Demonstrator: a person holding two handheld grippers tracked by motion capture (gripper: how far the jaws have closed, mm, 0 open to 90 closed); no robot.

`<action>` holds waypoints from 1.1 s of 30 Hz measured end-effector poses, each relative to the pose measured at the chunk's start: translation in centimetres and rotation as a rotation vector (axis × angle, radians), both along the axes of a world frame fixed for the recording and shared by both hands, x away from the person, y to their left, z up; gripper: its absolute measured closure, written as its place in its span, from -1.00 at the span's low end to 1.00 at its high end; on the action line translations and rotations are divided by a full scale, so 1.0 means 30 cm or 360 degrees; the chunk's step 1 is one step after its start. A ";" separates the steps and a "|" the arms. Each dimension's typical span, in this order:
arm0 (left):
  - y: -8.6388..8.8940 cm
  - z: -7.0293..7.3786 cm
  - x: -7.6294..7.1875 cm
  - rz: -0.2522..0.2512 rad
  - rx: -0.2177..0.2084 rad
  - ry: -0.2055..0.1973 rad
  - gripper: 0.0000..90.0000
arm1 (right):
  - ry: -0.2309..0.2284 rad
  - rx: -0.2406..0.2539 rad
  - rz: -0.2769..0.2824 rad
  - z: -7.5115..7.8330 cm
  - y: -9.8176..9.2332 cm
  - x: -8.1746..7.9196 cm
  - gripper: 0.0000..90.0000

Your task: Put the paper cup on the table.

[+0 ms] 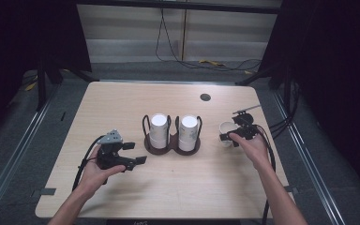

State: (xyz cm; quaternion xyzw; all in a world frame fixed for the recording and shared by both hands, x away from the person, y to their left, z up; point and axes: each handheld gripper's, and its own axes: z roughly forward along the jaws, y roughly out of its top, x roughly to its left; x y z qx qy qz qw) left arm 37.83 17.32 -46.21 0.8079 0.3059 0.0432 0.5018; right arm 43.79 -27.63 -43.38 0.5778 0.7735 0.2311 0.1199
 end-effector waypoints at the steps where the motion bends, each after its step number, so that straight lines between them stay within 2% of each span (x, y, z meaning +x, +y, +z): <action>1: 0.000 0.000 0.000 0.0004 0.0004 -0.0013 -0.58 | -0.0009 0.0006 -0.0006 -0.004 0.000 -0.005 -0.62; 8: 0.002 0.003 0.004 0.0019 0.0015 -0.0026 -0.61 | -0.0039 0.0014 -0.0013 -0.024 -0.003 -0.039 -0.65; 16: 0.005 0.001 0.006 0.0075 0.0039 0.0001 -0.59 | -0.0090 0.0071 -0.0024 -0.036 -0.010 -0.092 -0.64; 18: 0.008 0.004 0.004 0.0087 0.0028 0.0004 -0.59 | -0.0103 0.0069 -0.0035 -0.039 -0.015 -0.108 -0.64; 20: 0.017 0.006 0.000 0.0080 0.0049 -0.0009 -0.59 | -0.0114 0.0056 -0.0051 -0.042 -0.023 -0.123 -0.64; 23: 0.036 0.004 -0.007 0.0109 0.0057 -0.0004 -0.59 | -0.0159 0.0069 -0.0056 -0.034 -0.032 -0.157 -0.63; 26: 0.047 -0.001 -0.010 0.0141 0.0049 0.0005 -0.59 | -0.0240 0.0092 -0.0080 -0.027 -0.028 -0.201 -0.58; 29: 0.054 -0.005 -0.018 0.0144 0.0057 0.0008 -0.59 | -0.0295 0.0075 -0.0073 -0.037 -0.018 -0.247 -0.58; 31: 0.058 -0.009 -0.027 0.0146 0.0068 0.0018 -0.59 | -0.0340 0.0084 -0.0061 -0.037 -0.014 -0.281 -0.57; 33: 0.062 -0.012 -0.034 0.0140 0.0106 0.0029 -0.59 | -0.0379 0.0076 -0.0057 -0.032 -0.013 -0.309 -0.58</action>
